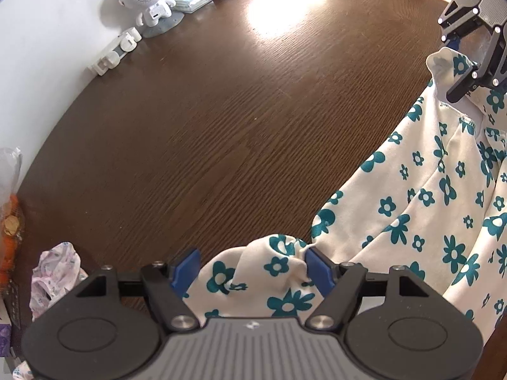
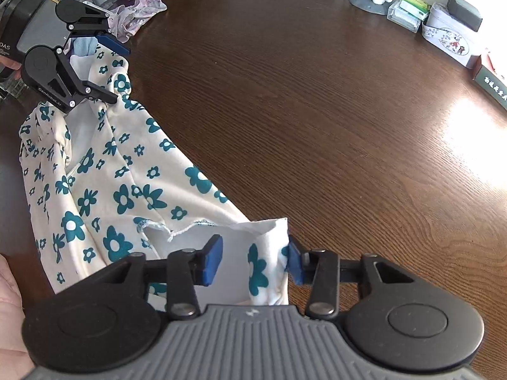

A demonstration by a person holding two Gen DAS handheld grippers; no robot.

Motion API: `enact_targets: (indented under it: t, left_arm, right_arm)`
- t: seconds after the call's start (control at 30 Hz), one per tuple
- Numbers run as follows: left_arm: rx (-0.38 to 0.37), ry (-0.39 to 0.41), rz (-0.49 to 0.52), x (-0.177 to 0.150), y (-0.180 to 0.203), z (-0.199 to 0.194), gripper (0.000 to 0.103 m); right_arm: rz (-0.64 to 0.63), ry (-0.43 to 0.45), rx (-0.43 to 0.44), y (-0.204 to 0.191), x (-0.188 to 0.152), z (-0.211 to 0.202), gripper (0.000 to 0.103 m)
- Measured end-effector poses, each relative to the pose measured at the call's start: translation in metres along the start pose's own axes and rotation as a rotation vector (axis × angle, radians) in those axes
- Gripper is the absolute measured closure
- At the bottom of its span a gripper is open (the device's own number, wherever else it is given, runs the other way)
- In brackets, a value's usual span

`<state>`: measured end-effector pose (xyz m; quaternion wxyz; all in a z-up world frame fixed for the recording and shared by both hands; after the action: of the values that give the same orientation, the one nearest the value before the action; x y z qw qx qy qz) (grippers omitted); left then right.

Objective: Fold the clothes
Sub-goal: 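Grasp the dress side edge with the left tool while the right tool grasps the other side, then fold the dress sides inward lengthwise with both tools into a long strip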

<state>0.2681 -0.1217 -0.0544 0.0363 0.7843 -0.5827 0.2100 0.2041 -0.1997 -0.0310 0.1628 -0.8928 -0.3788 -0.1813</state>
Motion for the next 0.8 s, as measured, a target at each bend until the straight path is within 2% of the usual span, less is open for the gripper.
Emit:
enact_targets:
  t: [0.1, 0.23, 0.27, 0.3, 0.33, 0.4, 0.43, 0.47, 0.57, 0.7, 0.8]
  left_arm:
    - [-0.02, -0.001, -0.009, 0.001, -0.002, 0.001, 0.029]
    - [-0.049, -0.002, -0.036, 0.002, -0.005, 0.003, 0.032]
    - [-0.061, 0.0, -0.048, 0.002, -0.006, 0.002, 0.038]
    - [-0.077, 0.002, -0.06, 0.002, -0.005, 0.001, 0.05]
    - [-0.082, 0.003, -0.061, 0.003, -0.003, 0.0, 0.056]
    - [-0.092, 0.006, -0.062, 0.004, 0.001, -0.003, 0.077]
    - [-0.094, 0.008, -0.064, 0.004, 0.003, -0.005, 0.08]
    - [-0.085, 0.016, -0.066, 0.004, 0.004, -0.007, 0.086]
    - [-0.058, 0.038, -0.073, 0.005, 0.01, -0.015, 0.091]
    - [0.006, 0.088, -0.078, 0.005, 0.014, -0.032, 0.093]
    - [0.091, 0.147, -0.037, 0.004, 0.025, -0.055, 0.094]
  right_arm:
    - [0.002, -0.004, 0.001, 0.0, 0.0, 0.001, 0.061]
    - [-0.007, -0.012, -0.006, 0.0, 0.001, 0.003, 0.069]
    - [-0.012, -0.013, -0.011, 0.0, 0.002, 0.003, 0.072]
    - [-0.014, -0.014, -0.015, 0.0, 0.002, 0.003, 0.08]
    - [-0.014, -0.017, -0.018, 0.0, 0.002, 0.003, 0.087]
    - [-0.025, -0.022, -0.032, -0.001, 0.001, 0.003, 0.093]
    - [-0.038, -0.024, -0.04, -0.003, 0.001, 0.003, 0.097]
    - [-0.052, -0.025, -0.045, -0.005, 0.0, 0.003, 0.097]
    - [-0.103, -0.018, -0.07, -0.014, -0.001, -0.001, 0.099]
    - [-0.133, 0.023, -0.093, -0.024, -0.002, -0.019, 0.099]
    - [-0.153, 0.072, -0.109, -0.034, -0.005, -0.039, 0.099]
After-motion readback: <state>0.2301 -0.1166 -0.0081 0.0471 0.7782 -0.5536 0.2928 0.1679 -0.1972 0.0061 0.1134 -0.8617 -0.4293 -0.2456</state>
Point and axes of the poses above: each gripper's, at about its wrist camera, not at the fingertips, and z roughly the way its jaws point, y to its right, x to its top, the point moved 7 cm from there along z, roughly the way its jaws point, and after that the axes turned 7 degrees about y, right-handed, at the moved point
